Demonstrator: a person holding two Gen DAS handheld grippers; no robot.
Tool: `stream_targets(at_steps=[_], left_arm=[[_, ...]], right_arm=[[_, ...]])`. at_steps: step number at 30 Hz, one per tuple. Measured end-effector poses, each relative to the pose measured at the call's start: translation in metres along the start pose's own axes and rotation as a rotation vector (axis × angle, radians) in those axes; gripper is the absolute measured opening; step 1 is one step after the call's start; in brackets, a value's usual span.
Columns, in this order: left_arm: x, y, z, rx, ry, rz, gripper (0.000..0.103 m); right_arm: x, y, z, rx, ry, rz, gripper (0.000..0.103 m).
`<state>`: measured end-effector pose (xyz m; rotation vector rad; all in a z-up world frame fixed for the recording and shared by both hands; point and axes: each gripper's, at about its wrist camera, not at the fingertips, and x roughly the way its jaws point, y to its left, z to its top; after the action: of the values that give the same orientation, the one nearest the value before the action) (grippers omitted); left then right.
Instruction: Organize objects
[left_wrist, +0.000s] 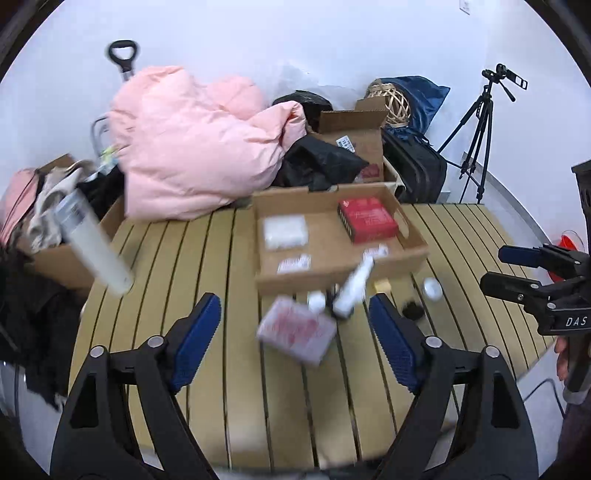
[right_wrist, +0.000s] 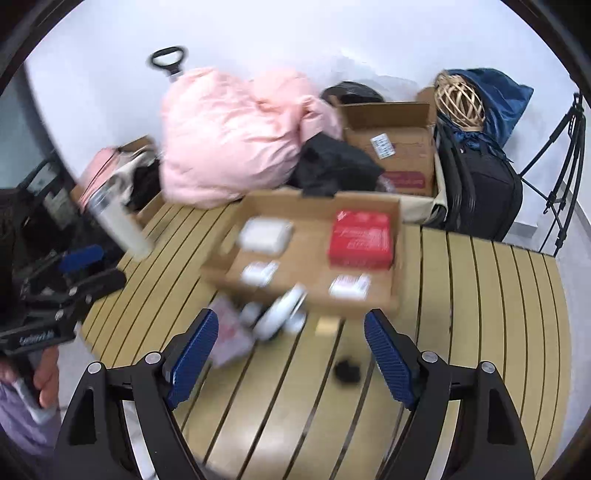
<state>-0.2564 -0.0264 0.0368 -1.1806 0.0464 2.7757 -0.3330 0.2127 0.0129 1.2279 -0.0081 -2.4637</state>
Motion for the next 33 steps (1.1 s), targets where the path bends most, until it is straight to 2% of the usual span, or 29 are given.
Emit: stream_targets(at_steps=[3, 7, 10, 13, 15, 20, 21, 22, 25, 27, 29, 30, 33], left_arm=[[-0.034, 0.001, -0.04, -0.021, 0.014, -0.039, 0.085], [-0.073, 0.0, -0.081, -0.018, 0.017, 0.035, 0.085], [-0.106, 0.007, -0.095, -0.045, -0.013, 0.006, 0.085], [-0.14, 0.014, -0.096, -0.026, -0.043, 0.032, 0.085], [-0.167, 0.016, -0.091, -0.001, -0.097, 0.073, 0.085], [-0.201, 0.02, -0.081, 0.029, -0.17, 0.139, 0.087], [-0.2, 0.022, -0.081, 0.023, -0.17, 0.143, 0.09], [-0.196, 0.025, -0.081, 0.014, -0.165, 0.142, 0.098], [-0.172, 0.028, -0.089, 0.006, -0.134, 0.119, 0.101], [-0.138, 0.029, -0.097, 0.003, -0.077, 0.07, 0.101], [-0.105, 0.029, -0.101, 0.009, -0.053, -0.011, 0.101], [-0.081, 0.029, -0.101, 0.03, -0.044, -0.059, 0.101], [-0.013, 0.031, -0.096, 0.127, -0.035, -0.119, 0.101]], right_arm=[[-0.028, 0.023, -0.045, -0.012, -0.013, 0.026, 0.085], [-0.04, 0.044, -0.1, 0.038, 0.011, 0.11, 0.085], [-0.045, 0.054, -0.138, 0.086, 0.039, 0.129, 0.085], [-0.055, 0.055, -0.161, 0.124, 0.046, 0.137, 0.085], [-0.062, 0.057, -0.167, 0.124, 0.04, 0.136, 0.085], [-0.081, 0.064, -0.172, 0.098, 0.02, 0.143, 0.085], [-0.085, 0.065, -0.172, 0.086, 0.011, 0.134, 0.085], [-0.09, 0.067, -0.172, 0.078, 0.002, 0.124, 0.085], [-0.096, 0.069, -0.173, 0.06, -0.019, 0.113, 0.085], [-0.089, 0.067, -0.174, 0.059, -0.004, 0.108, 0.085], [-0.076, 0.064, -0.173, 0.07, 0.023, 0.091, 0.085], [-0.069, 0.062, -0.173, 0.077, 0.025, 0.092, 0.085], [-0.035, 0.054, -0.162, 0.117, 0.009, 0.088, 0.085]])
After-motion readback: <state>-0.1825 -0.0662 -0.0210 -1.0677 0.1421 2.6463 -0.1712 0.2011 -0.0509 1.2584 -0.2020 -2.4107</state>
